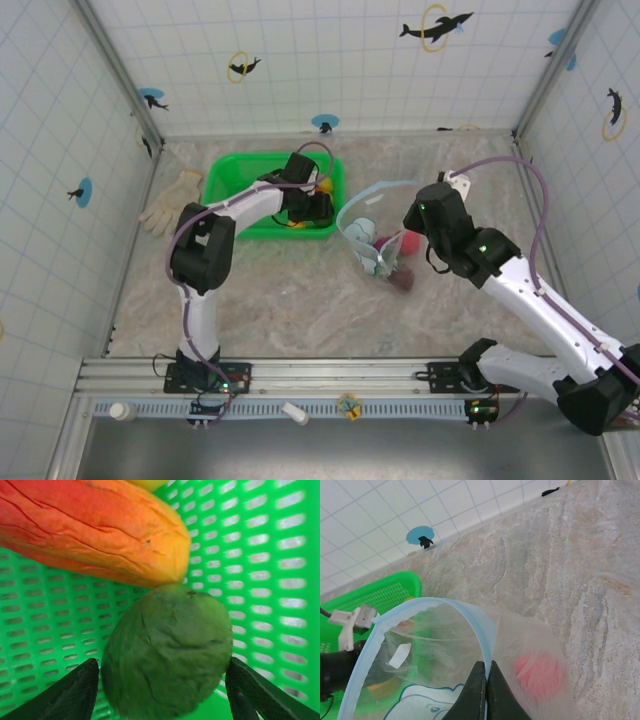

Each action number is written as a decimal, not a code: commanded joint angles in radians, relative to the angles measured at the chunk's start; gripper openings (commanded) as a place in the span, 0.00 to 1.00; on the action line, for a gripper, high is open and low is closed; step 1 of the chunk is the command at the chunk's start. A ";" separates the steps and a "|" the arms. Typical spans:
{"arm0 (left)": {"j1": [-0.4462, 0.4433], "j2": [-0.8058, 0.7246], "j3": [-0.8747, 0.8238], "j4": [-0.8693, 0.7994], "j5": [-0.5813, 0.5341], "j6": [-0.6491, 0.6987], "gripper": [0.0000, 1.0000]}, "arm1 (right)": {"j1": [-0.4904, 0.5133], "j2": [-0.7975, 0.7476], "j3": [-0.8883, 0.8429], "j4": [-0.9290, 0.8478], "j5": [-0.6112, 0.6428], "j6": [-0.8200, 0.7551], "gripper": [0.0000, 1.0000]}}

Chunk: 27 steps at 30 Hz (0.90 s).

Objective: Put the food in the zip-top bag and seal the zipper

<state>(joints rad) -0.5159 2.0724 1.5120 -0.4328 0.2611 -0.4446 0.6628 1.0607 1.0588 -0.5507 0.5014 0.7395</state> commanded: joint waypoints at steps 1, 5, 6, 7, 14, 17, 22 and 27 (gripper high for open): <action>0.012 0.029 0.021 -0.014 -0.021 -0.004 0.64 | -0.006 -0.013 -0.013 0.007 0.005 -0.007 0.00; 0.020 0.029 0.014 -0.019 -0.069 -0.005 0.56 | -0.010 -0.011 -0.022 0.016 -0.001 -0.006 0.00; 0.024 0.023 0.014 -0.019 -0.079 -0.007 0.54 | -0.012 -0.010 -0.022 0.019 -0.004 -0.006 0.00; 0.026 0.015 0.014 -0.016 -0.083 -0.006 0.51 | -0.012 -0.008 -0.022 0.021 -0.007 -0.005 0.00; 0.039 -0.095 0.017 0.025 -0.095 -0.016 0.41 | -0.014 -0.006 -0.020 0.028 -0.021 -0.006 0.00; 0.039 -0.152 0.022 0.022 -0.107 -0.017 0.39 | -0.015 -0.013 -0.024 0.030 -0.024 -0.006 0.00; 0.040 -0.242 0.017 0.017 -0.056 -0.035 0.39 | -0.013 -0.022 -0.026 0.037 -0.035 -0.005 0.00; 0.034 -0.369 -0.044 0.040 0.019 -0.068 0.38 | -0.009 -0.021 -0.030 0.036 -0.035 0.005 0.00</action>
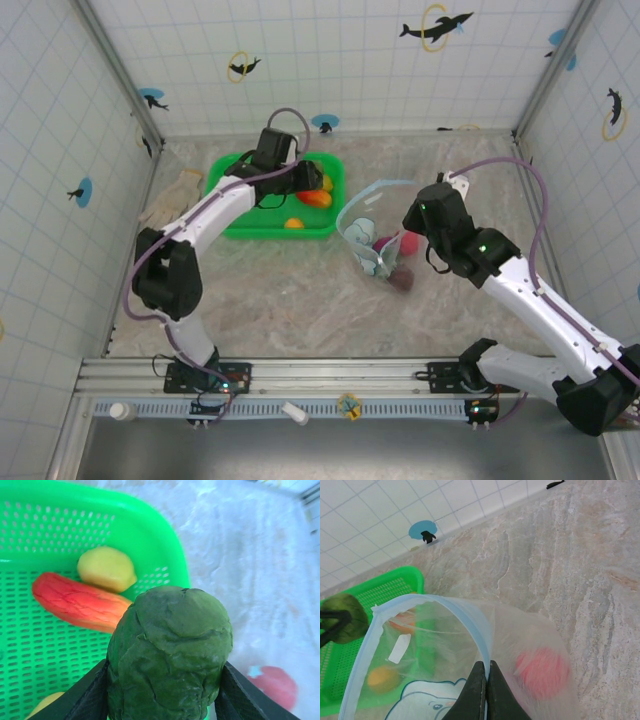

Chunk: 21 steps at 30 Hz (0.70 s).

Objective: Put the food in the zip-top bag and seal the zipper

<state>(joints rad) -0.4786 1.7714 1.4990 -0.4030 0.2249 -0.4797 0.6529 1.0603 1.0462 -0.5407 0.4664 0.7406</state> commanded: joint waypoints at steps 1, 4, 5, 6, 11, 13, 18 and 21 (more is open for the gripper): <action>-0.008 -0.098 -0.043 0.016 0.068 -0.036 0.38 | 0.000 -0.022 -0.019 0.027 -0.001 0.008 0.00; -0.031 -0.191 -0.093 0.044 0.101 -0.047 0.39 | 0.005 -0.019 -0.021 0.027 -0.003 0.013 0.00; -0.041 -0.216 -0.106 0.052 0.115 -0.051 0.39 | 0.004 -0.016 -0.020 0.028 -0.003 0.016 0.00; -0.052 -0.243 -0.123 0.063 0.134 -0.058 0.39 | 0.007 -0.014 -0.021 0.030 -0.003 0.017 0.00; -0.130 -0.346 -0.218 0.155 0.256 -0.106 0.39 | 0.011 -0.011 -0.025 0.035 -0.002 0.025 0.00; -0.185 -0.370 -0.245 0.185 0.279 -0.108 0.39 | 0.014 -0.010 -0.027 0.038 -0.003 0.029 0.00; -0.283 -0.363 -0.271 0.216 0.259 -0.089 0.39 | 0.019 -0.001 -0.022 0.049 -0.020 0.037 0.00; -0.293 -0.329 -0.274 0.241 0.252 -0.096 0.39 | 0.028 0.007 -0.015 0.048 -0.017 0.037 0.00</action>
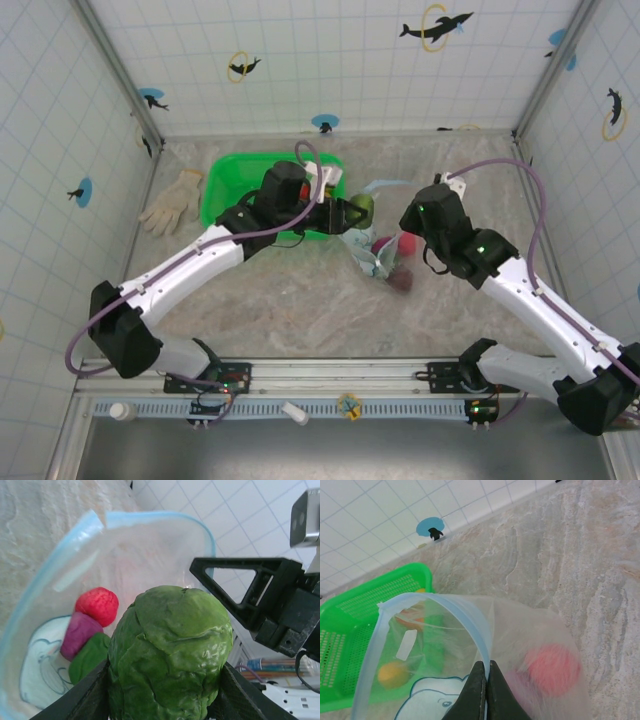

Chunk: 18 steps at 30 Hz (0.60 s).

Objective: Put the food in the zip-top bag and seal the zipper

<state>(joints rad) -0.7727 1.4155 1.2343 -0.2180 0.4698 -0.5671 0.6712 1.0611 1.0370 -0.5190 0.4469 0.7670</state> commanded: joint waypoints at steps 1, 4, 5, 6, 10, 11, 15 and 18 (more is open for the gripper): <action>-0.003 0.037 -0.011 0.067 -0.004 -0.008 0.39 | 0.014 0.008 -0.002 0.024 0.003 0.011 0.00; -0.009 0.075 -0.009 0.079 -0.033 0.001 0.38 | 0.024 0.010 0.009 0.016 0.006 0.011 0.00; -0.010 0.087 -0.007 0.080 -0.040 0.000 0.38 | 0.029 0.010 0.012 0.015 0.007 0.009 0.00; -0.013 0.099 -0.004 0.085 -0.043 0.002 0.37 | 0.033 0.010 0.015 0.012 0.009 0.009 0.00; -0.051 0.138 0.023 0.072 -0.081 0.022 0.37 | 0.045 0.008 0.029 0.004 0.026 0.003 0.00; -0.061 0.145 0.026 0.073 -0.083 0.023 0.37 | 0.049 0.009 0.031 0.004 0.029 0.002 0.00; -0.113 0.195 0.048 0.055 -0.128 0.026 0.37 | 0.058 0.018 0.043 0.009 0.029 0.002 0.00; -0.132 0.234 0.068 0.034 -0.196 0.010 0.37 | 0.072 0.025 0.051 0.016 0.032 0.002 0.00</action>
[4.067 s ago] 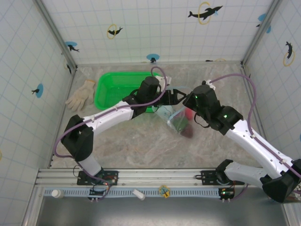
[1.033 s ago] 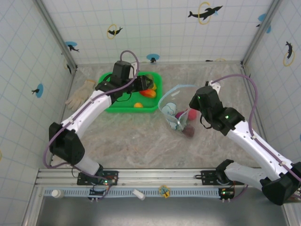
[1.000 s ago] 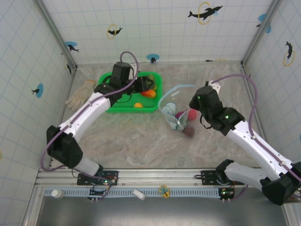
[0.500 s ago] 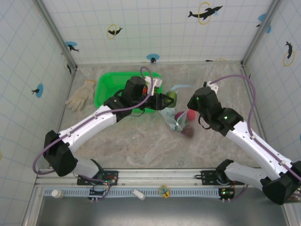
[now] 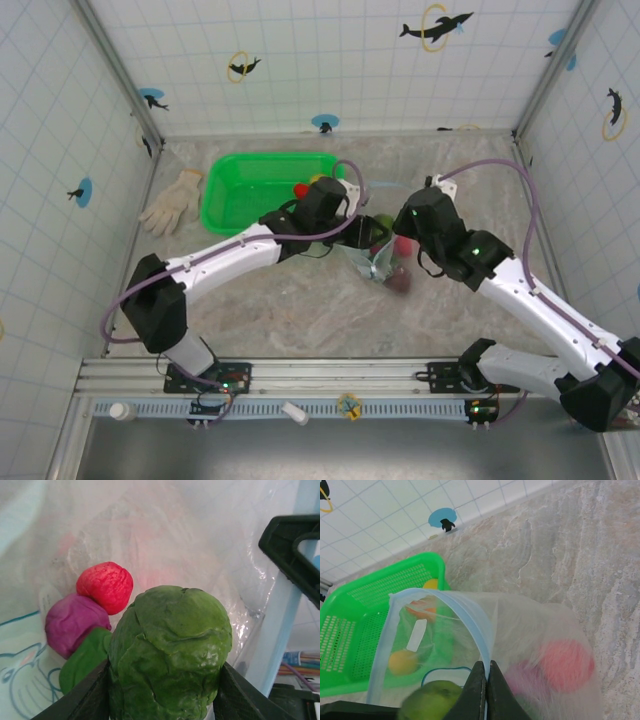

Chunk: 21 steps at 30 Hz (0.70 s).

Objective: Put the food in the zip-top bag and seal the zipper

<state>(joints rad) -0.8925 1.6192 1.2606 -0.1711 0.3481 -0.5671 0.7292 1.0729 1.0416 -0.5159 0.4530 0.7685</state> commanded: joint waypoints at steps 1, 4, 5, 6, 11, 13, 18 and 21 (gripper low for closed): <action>-0.013 0.044 0.049 -0.014 -0.095 -0.001 0.37 | 0.021 0.016 0.050 0.013 0.030 0.000 0.00; -0.014 0.083 0.076 -0.013 -0.143 -0.025 0.38 | 0.034 0.019 0.051 0.013 0.038 0.003 0.00; -0.015 0.097 0.087 -0.010 -0.151 -0.027 0.39 | 0.041 0.018 0.052 0.015 0.041 0.005 0.00; -0.017 0.114 0.100 -0.005 -0.152 -0.027 0.40 | 0.044 0.018 0.051 0.016 0.042 0.008 0.00; -0.020 0.176 0.157 -0.005 -0.123 -0.019 0.61 | 0.055 0.007 0.049 0.008 0.060 0.009 0.00; -0.019 0.173 0.161 0.006 -0.107 -0.014 0.67 | 0.057 -0.001 0.045 0.004 0.071 0.004 0.00; -0.020 0.147 0.157 0.010 -0.094 0.015 0.76 | 0.057 -0.012 0.029 0.003 0.082 -0.001 0.00; -0.019 0.132 0.157 0.001 -0.096 0.022 0.76 | 0.057 -0.007 0.034 0.004 0.084 -0.005 0.00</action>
<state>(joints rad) -0.9092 1.7855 1.3903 -0.1703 0.2417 -0.5732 0.7795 1.0813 1.0546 -0.5175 0.5034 0.7673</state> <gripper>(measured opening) 0.762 0.060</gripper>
